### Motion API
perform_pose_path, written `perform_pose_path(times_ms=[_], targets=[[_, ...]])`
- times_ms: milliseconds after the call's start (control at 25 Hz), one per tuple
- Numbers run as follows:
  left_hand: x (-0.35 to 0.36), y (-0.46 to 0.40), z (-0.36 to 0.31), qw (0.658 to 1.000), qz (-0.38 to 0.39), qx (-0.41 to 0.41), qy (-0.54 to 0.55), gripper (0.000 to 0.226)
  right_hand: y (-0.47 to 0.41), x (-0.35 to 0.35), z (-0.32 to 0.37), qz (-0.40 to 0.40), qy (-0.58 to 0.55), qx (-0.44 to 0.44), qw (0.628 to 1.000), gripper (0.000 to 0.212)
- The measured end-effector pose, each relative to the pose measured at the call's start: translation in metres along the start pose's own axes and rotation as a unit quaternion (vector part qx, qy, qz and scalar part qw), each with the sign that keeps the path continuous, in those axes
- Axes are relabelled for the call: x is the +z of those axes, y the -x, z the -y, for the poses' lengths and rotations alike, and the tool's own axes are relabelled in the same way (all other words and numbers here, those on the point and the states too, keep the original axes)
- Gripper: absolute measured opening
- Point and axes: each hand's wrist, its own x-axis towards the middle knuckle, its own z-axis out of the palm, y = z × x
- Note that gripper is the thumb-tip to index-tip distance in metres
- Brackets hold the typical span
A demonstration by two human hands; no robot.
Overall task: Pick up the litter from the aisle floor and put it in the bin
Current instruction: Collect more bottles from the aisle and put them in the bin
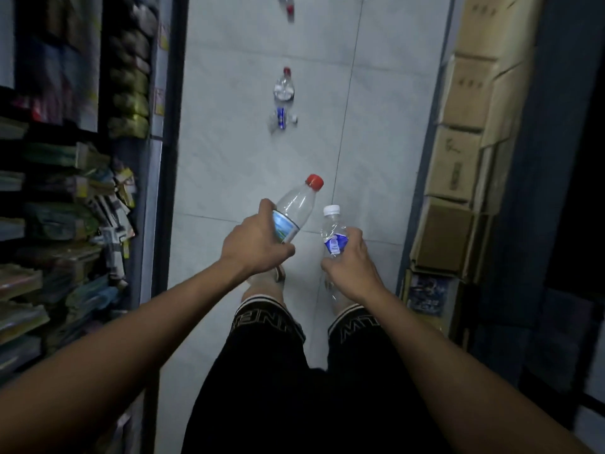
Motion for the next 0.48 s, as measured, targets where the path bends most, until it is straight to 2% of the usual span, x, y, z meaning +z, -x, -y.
perform_pose_path(times_ms=[240, 360, 480], targets=[[-0.065, 0.051, 0.006, 0.99, -0.041, 0.096, -0.095, 0.065, 0.064, -0.029, 0.02, -0.095, 0.016, -0.035, 0.995, 0.072], [-0.082, 0.06, 0.022, 0.982, -0.039, 0.15, -0.109, 0.062, 0.087, -0.015, 0.03, -0.132, -0.007, -0.047, 0.99, 0.071], [-0.096, 0.066, 0.042, 0.975, -0.017, 0.194, -0.107, 0.057, 0.112, 0.012, 0.032, -0.162, -0.062, -0.022, 0.985, 0.071]])
